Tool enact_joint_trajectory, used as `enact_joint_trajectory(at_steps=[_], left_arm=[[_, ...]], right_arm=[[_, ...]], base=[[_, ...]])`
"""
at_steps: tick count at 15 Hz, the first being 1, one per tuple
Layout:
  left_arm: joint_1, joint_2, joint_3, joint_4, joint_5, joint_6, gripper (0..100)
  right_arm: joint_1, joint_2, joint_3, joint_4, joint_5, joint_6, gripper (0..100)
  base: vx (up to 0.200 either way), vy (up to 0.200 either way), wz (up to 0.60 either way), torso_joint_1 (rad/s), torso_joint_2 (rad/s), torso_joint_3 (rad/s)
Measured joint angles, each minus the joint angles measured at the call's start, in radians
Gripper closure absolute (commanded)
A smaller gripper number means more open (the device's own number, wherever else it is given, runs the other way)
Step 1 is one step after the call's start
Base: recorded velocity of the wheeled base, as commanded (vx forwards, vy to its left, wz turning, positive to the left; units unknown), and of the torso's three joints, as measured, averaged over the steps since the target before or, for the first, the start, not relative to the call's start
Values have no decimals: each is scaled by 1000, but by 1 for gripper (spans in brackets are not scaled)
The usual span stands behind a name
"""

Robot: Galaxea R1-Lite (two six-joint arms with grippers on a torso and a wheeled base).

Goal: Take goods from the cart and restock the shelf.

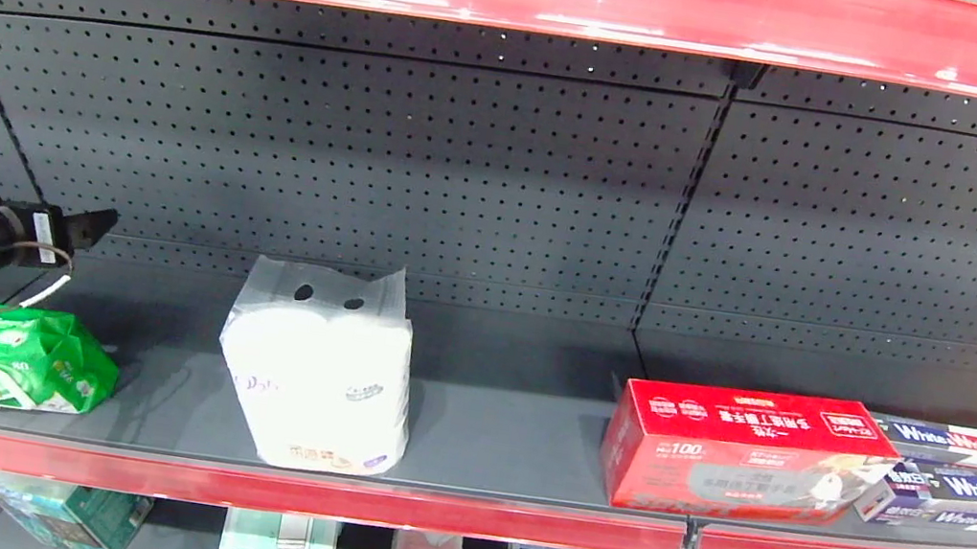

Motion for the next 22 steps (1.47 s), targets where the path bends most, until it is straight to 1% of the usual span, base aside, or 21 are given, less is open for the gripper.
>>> enact_joint_trajectory(at_steps=[1,2,3,4,5,6,7,8,9,11,13,14,15,16,17,18,20,22], left_arm=[[-27,-31,51,-9,50,-39,0],[-47,-73,105,-9,52,-56,0],[-66,-119,161,-7,43,-69,0],[-79,-158,199,11,19,-74,0],[-89,-202,228,58,-14,-74,0],[-95,-266,248,126,-43,-69,0],[-99,-340,263,192,-65,-54,0],[-102,-418,279,247,-89,-31,0],[-106,-494,303,283,-122,-14,0],[-118,-638,361,320,-233,9,0],[-125,-773,431,343,-343,16,0],[-127,-829,471,363,-368,23,0],[-127,-872,505,388,-344,41,0],[-125,-898,519,398,-263,56,0],[-124,-913,522,402,-169,64,0],[-125,-922,520,402,-127,66,0],[-128,-951,517,402,-121,73,0],[-142,-982,521,407,-130,102,0]], right_arm=[[1,1,-3,0,3,1,100],[2,2,-3,0,10,2,100],[2,3,-5,0,11,3,100],[2,6,-5,0,33,3,100],[2,8,-9,1,51,3,100],[3,10,-12,1,65,3,100],[3,10,-16,0,72,3,100],[3,10,-19,0,74,3,100],[3,11,-21,1,77,3,100],[2,14,-24,0,94,7,100],[2,20,-25,-1,96,17,100],[1,24,-25,-1,96,26,100],[1,31,-27,0,96,32,100],[1,37,-31,-1,97,34,100],[2,44,-34,0,105,34,100],[2,51,-39,-2,116,35,100],[2,68,-43,-1,140,36,100],[2,88,-49,-2,144,36,100]], base=[[0,0,0,0,0,0],[0,0,0,0,0,0],[0,0,0,0,0,0],[0,0,0,0,0,0],[0,0,0,0,0,0],[0,0,0,0,0,0],[0,0,0,0,0,0],[0,0,0,0,0,0],[0,0,0,0,0,0],[0,0,0,0,0,0],[0,0,0,0,0,0],[0,0,0,0,0,0],[0,0,0,0,0,0],[0,0,0,0,0,0],[0,0,0,0,0,0],[0,0,0,0,0,0],[0,0,0,0,0,0],[0,0,0,0,0,0]])
